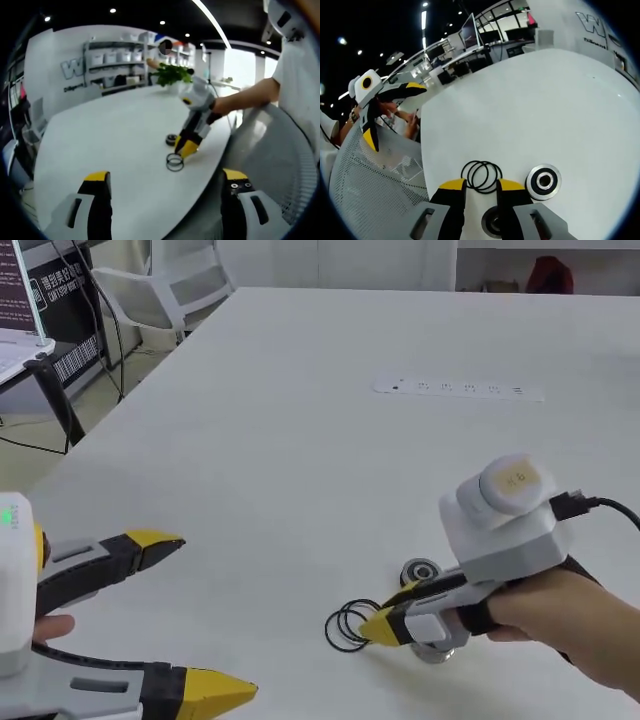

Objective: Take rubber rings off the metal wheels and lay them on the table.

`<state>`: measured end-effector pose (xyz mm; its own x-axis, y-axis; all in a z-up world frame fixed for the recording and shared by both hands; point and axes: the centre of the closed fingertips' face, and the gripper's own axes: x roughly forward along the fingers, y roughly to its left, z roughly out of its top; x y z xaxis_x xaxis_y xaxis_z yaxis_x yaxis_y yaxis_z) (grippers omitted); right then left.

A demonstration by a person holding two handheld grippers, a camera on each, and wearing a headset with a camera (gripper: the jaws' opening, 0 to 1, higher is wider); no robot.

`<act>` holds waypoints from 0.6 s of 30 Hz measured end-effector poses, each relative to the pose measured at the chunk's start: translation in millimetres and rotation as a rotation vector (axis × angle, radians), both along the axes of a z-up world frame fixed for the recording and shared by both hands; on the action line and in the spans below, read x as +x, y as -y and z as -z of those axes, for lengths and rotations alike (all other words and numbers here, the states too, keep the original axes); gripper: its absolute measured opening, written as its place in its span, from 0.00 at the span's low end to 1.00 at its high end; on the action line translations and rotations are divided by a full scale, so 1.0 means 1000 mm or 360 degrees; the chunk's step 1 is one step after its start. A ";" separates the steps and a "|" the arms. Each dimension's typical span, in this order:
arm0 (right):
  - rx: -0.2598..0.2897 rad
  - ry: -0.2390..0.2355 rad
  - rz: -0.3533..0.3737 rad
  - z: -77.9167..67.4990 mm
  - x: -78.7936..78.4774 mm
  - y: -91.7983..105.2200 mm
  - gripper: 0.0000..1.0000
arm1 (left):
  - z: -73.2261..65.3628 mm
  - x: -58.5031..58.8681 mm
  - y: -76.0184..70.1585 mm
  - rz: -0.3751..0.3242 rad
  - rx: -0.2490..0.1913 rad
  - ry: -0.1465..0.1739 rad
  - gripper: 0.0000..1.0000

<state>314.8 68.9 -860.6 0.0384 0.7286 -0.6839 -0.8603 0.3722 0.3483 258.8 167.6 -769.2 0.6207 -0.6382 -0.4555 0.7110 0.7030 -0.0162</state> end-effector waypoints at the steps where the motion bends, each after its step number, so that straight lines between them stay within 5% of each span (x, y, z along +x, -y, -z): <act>1: 0.0001 -0.0001 0.0001 0.000 0.000 0.000 0.22 | 0.000 0.000 0.000 -0.0001 0.0000 0.0000 0.92; 18: 0.0028 -0.0012 0.0022 -0.005 0.002 0.000 0.21 | 0.001 0.000 0.000 0.0005 0.0006 -0.0003 0.92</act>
<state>317.3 68.8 -855.9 0.0436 0.7401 -0.6710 -0.8524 0.3779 0.3614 258.7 167.3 -769.8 0.6176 -0.6385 -0.4592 0.7133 0.7007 -0.0148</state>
